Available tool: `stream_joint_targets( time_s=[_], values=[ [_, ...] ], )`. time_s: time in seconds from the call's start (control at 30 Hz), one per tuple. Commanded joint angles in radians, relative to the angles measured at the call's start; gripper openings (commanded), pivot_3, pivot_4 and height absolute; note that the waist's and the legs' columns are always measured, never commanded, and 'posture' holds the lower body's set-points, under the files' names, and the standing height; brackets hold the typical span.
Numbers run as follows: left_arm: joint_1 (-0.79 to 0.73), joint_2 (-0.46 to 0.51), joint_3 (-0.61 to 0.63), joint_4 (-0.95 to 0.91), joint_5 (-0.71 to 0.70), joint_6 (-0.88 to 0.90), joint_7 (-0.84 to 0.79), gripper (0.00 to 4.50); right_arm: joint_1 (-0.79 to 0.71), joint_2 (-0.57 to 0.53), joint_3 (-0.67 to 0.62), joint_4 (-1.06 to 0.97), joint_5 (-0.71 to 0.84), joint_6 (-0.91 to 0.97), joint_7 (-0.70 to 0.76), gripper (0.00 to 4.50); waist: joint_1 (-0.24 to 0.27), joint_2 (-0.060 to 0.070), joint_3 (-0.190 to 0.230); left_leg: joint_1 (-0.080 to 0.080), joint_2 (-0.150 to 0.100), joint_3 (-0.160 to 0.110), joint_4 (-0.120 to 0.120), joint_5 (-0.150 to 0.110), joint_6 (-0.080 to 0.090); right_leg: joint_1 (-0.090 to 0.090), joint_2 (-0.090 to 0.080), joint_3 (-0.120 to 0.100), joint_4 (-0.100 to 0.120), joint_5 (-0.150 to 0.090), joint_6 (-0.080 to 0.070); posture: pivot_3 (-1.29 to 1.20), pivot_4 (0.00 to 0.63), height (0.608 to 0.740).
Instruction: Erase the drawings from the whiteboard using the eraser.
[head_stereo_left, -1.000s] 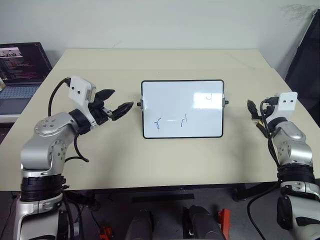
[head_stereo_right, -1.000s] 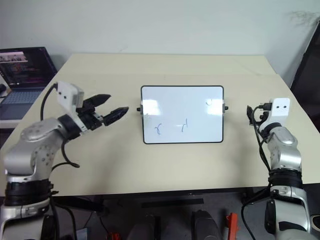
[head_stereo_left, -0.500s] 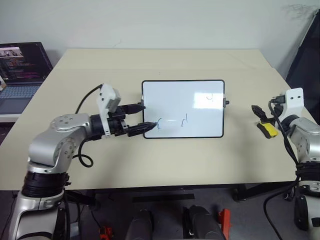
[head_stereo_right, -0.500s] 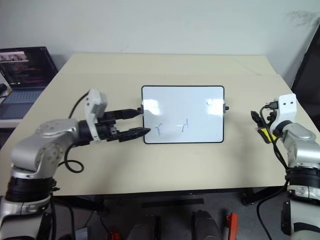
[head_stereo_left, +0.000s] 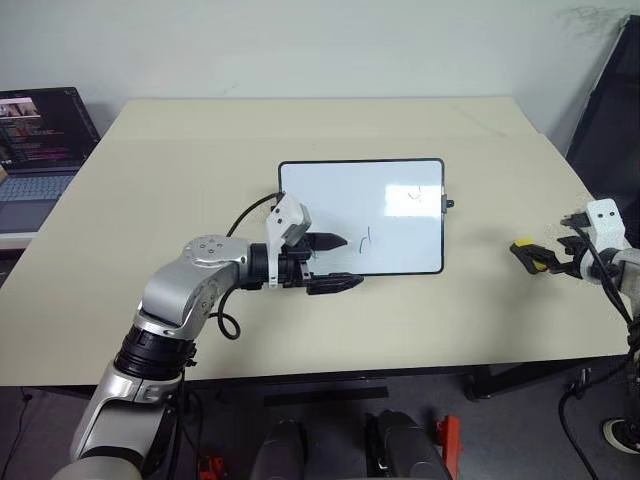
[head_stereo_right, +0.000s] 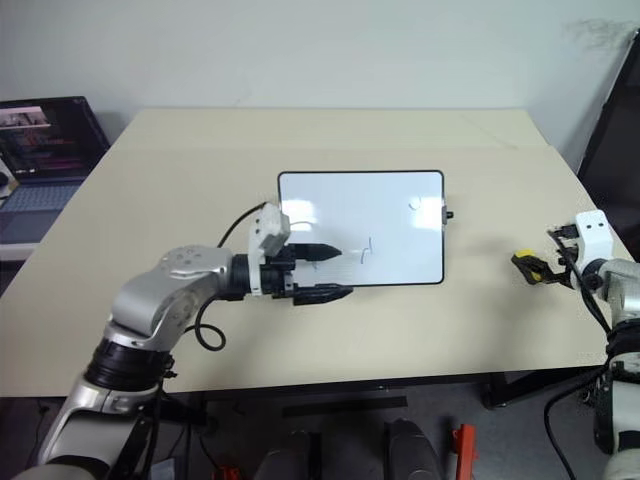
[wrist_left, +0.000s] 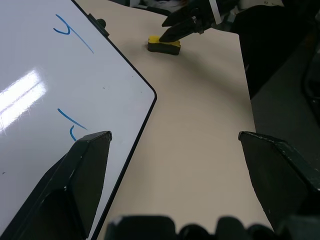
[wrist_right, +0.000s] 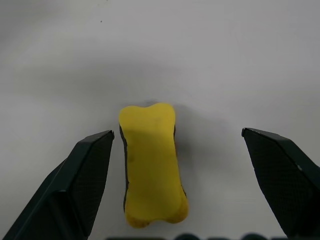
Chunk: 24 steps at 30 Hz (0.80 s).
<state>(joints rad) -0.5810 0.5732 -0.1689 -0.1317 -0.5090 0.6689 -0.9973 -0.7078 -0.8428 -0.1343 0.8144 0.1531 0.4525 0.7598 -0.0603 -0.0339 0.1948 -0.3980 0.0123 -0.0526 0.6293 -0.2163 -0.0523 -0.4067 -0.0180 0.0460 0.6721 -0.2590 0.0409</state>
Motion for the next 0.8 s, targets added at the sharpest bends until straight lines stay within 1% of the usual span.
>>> stream_joint_targets(
  time_s=[0.03,0.23,0.47,0.57,0.7,0.73,0.8],
  values=[
    [0.010,-0.002,0.008,-0.026,0.002,-0.018,-0.010,4.43,-0.068,-0.021,0.014,0.083,-0.035,-0.077,0.031,4.50,0.001,0.000,0.000,0.000,0.000,0.000,0.000,0.000,0.000,0.000,0.000,0.000,0.000,0.000,0.000,0.00,0.150,0.740],
    [0.030,-0.003,0.019,-0.041,0.005,-0.016,0.004,4.43,-0.125,-0.002,0.043,0.203,-0.077,-0.140,0.054,4.50,0.004,0.000,0.000,-0.001,0.000,0.000,0.000,0.000,0.000,0.000,0.000,0.000,0.000,0.000,0.000,0.00,0.150,0.740],
    [0.045,0.001,0.024,-0.050,0.012,-0.016,0.013,4.43,-0.139,0.007,0.043,0.255,-0.091,-0.168,0.063,4.50,0.003,0.000,0.000,0.000,0.000,0.000,0.000,0.000,0.000,0.000,0.000,0.000,0.000,0.000,0.000,0.00,0.150,0.740],
    [0.047,0.001,0.027,-0.049,0.014,-0.016,0.014,4.50,-0.138,0.011,0.038,0.265,-0.093,-0.174,0.062,3.92,0.003,0.000,0.000,0.000,0.000,0.000,0.000,0.000,0.000,0.000,0.000,0.000,0.000,0.000,0.000,0.00,0.150,0.740],
    [0.046,0.001,0.026,-0.048,0.020,-0.018,0.014,4.50,-0.134,0.014,0.033,0.273,-0.090,-0.178,0.062,2.52,0.003,0.000,0.000,0.000,0.000,0.000,0.000,0.000,0.000,0.000,0.000,0.000,0.000,0.000,0.000,0.00,0.150,0.740],
    [0.044,0.000,0.026,-0.047,0.022,-0.019,0.014,4.50,-0.133,0.016,0.028,0.275,-0.085,-0.175,0.065,2.07,0.003,0.000,0.000,0.000,0.000,0.000,0.000,0.000,0.000,0.000,0.000,0.000,0.000,0.000,0.000,0.00,0.150,0.740],
    [0.042,0.000,0.025,-0.046,0.025,-0.021,0.015,4.50,-0.131,0.019,0.016,0.278,-0.073,-0.167,0.072,1.38,0.003,0.000,0.000,0.000,0.000,0.000,0.000,0.000,0.000,0.000,0.000,0.000,0.000,0.000,0.000,0.00,0.150,0.740]
  ],
)
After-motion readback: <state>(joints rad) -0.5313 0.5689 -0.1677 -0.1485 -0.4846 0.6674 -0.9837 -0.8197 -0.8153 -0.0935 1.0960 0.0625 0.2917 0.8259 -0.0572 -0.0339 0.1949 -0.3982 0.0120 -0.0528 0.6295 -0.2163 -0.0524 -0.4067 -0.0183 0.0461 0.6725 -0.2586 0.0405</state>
